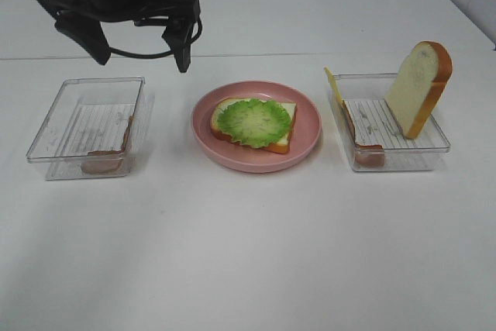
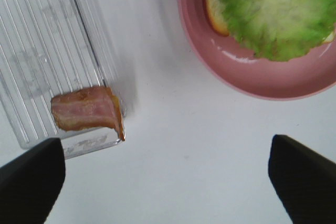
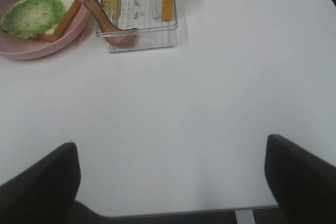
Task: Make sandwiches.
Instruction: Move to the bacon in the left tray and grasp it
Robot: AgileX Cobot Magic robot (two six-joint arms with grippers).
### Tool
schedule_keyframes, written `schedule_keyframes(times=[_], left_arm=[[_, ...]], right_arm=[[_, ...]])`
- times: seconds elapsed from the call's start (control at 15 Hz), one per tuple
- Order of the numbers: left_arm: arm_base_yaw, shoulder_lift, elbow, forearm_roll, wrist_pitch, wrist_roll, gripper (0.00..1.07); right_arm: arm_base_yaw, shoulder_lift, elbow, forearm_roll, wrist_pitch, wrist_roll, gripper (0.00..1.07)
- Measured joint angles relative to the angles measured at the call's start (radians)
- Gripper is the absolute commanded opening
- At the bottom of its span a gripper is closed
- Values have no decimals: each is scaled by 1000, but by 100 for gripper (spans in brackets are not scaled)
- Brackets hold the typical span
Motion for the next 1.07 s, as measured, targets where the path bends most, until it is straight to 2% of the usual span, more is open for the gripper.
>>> schedule_keyframes(times=[0.2, 0.27, 0.33, 0.53, 1.07], left_arm=[[0, 2, 58, 50, 2, -11, 98], [0, 2, 80, 123, 2, -41, 98], [2, 2, 80, 131, 1, -49, 98], [24, 23, 80, 89, 2, -64, 98], [81, 101, 80, 56, -1, -64, 98]], right_arm=[[0, 0, 0, 0, 0, 0, 92], [0, 0, 0, 0, 0, 0, 92], [0, 0, 0, 0, 0, 0, 92], [0, 0, 0, 0, 0, 0, 92], [0, 0, 0, 0, 0, 0, 92]])
